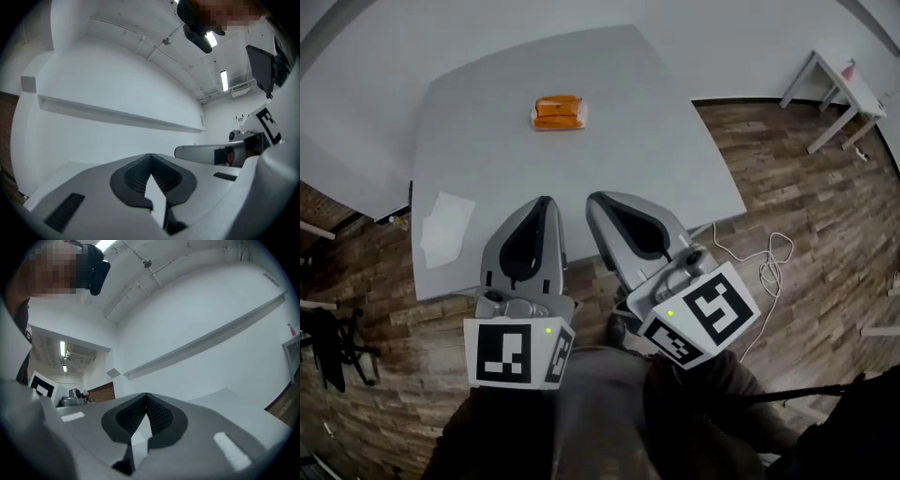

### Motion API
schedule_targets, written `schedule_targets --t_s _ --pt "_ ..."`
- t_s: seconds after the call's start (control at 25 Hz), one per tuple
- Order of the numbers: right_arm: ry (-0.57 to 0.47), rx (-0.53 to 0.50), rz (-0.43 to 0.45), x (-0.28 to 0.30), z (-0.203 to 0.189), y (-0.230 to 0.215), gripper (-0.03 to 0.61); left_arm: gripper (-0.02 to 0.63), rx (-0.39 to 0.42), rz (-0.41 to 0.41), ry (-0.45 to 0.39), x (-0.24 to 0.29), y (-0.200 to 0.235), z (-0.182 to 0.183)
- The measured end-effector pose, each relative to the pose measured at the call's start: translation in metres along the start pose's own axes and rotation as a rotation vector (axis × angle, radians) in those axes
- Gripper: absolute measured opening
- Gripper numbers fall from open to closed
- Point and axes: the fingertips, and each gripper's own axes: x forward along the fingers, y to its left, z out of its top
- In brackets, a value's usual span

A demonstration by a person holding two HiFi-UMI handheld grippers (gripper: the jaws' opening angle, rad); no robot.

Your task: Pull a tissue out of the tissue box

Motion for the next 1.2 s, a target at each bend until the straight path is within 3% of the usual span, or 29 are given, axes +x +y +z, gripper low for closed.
schedule_targets --t_s 0.16,0.4,1.2 --pt "0.003 -0.018 -0.024 -0.015 -0.003 -0.004 0.003 0.0 0.009 -0.023 0.041 0.002 -0.02 -0.012" --pt "-0.036 -0.061 -0.068 -0.015 0.012 -0.006 0.003 0.0 0.051 -0.053 0.027 0.009 -0.025 -0.003" --pt "-0.05 -0.1 -0.062 -0.001 0.023 0.027 0.002 0.0 0.061 -0.099 0.009 -0.006 -0.011 0.011"
